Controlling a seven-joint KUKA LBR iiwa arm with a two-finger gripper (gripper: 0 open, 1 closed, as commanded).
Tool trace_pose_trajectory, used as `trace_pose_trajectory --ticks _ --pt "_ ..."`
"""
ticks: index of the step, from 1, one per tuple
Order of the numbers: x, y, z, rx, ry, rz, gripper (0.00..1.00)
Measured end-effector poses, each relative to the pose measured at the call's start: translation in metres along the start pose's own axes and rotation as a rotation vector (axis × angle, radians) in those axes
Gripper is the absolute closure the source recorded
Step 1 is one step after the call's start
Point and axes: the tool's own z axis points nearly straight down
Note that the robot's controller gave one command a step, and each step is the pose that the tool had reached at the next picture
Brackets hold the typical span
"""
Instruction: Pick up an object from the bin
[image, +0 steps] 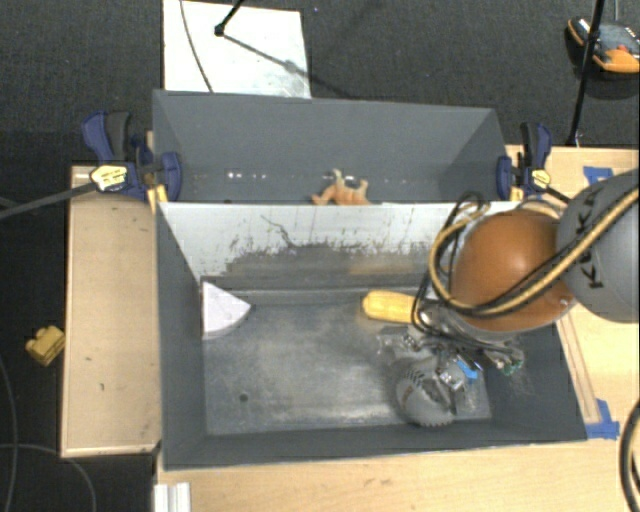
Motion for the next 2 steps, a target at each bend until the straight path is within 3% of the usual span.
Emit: trace_pose_trajectory --ticks 1,2 --pt "0.0045 -0.0107 0.0184 -0.002 0.007 -0.083 1.00" --pt "0.0045 -0.0108 0.0184 -0.002 0.007 -0.082 1.00"
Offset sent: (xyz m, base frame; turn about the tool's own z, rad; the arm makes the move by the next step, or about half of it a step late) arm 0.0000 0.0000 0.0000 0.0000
